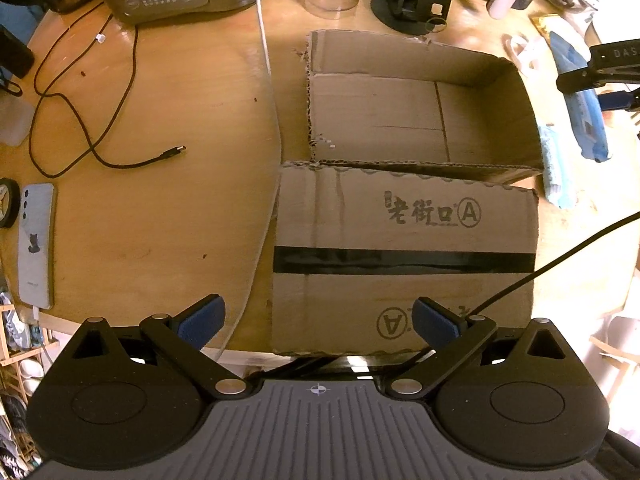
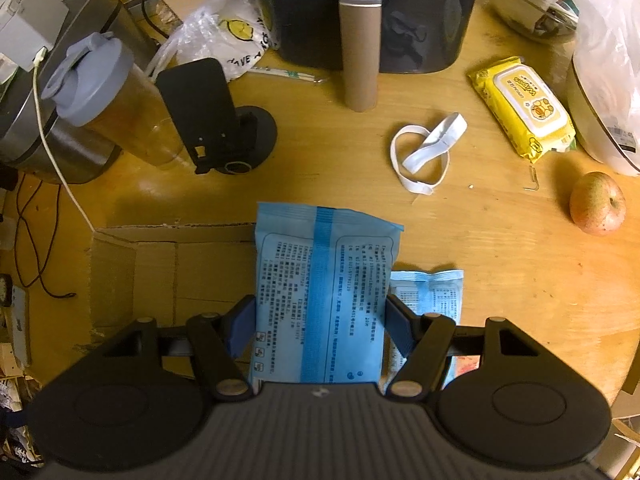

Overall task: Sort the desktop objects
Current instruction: 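Move the held wider blue packet with the right gripper over the open box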

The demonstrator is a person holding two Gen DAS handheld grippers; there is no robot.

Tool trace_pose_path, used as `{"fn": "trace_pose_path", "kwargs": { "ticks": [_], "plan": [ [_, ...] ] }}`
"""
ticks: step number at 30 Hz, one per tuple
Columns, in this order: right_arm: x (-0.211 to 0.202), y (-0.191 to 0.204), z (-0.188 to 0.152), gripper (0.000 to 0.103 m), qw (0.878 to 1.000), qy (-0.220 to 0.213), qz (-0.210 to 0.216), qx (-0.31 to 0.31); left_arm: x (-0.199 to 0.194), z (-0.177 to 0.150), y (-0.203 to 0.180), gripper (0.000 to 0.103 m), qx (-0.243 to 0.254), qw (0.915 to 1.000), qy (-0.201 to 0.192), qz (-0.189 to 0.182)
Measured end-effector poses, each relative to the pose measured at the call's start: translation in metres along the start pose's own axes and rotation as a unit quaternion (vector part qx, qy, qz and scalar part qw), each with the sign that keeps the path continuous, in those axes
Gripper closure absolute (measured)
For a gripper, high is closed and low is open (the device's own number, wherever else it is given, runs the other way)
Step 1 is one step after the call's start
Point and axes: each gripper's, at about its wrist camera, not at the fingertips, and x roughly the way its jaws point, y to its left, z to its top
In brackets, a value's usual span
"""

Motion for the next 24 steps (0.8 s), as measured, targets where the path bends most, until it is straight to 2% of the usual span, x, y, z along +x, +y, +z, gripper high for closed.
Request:
{"fn": "trace_pose_path", "kwargs": {
  "ticks": [24],
  "plan": [
    [0.006, 0.046, 0.004, 0.037, 1.000, -0.002, 0.014, -0.014, -0.001, -0.006, 0.022, 0.000, -0.011, 0.9999, -0.002, -0.007]
  ]
}}
